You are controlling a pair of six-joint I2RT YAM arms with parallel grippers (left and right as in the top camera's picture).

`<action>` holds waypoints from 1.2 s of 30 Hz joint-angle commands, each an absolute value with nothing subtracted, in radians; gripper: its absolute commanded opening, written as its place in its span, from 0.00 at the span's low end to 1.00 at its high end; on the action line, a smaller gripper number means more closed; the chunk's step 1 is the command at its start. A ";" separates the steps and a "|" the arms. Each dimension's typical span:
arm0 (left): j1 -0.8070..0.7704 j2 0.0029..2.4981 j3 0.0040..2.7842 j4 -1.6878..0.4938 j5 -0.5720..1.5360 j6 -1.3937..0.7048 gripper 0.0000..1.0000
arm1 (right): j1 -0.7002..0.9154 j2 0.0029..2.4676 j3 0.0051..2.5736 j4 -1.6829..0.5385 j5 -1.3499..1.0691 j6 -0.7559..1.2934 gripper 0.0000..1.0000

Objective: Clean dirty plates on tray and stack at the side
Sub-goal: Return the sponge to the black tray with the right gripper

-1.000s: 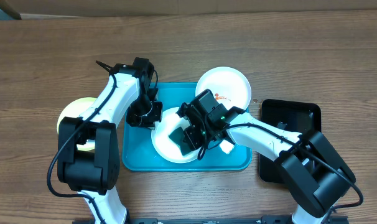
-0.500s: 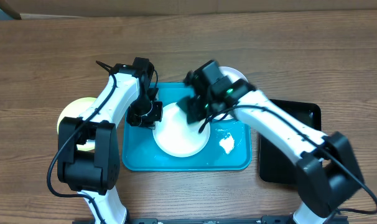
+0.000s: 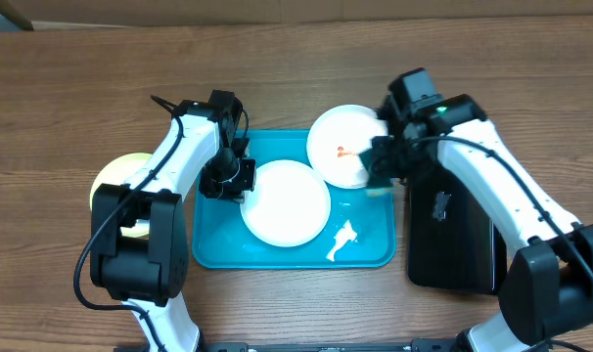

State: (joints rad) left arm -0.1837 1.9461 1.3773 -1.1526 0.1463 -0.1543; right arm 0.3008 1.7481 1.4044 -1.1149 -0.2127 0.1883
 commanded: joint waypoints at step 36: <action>-0.192 1.546 1.395 -1.148 -0.169 -0.270 0.04 | -0.034 1.708 0.791 -0.496 -0.149 0.284 0.04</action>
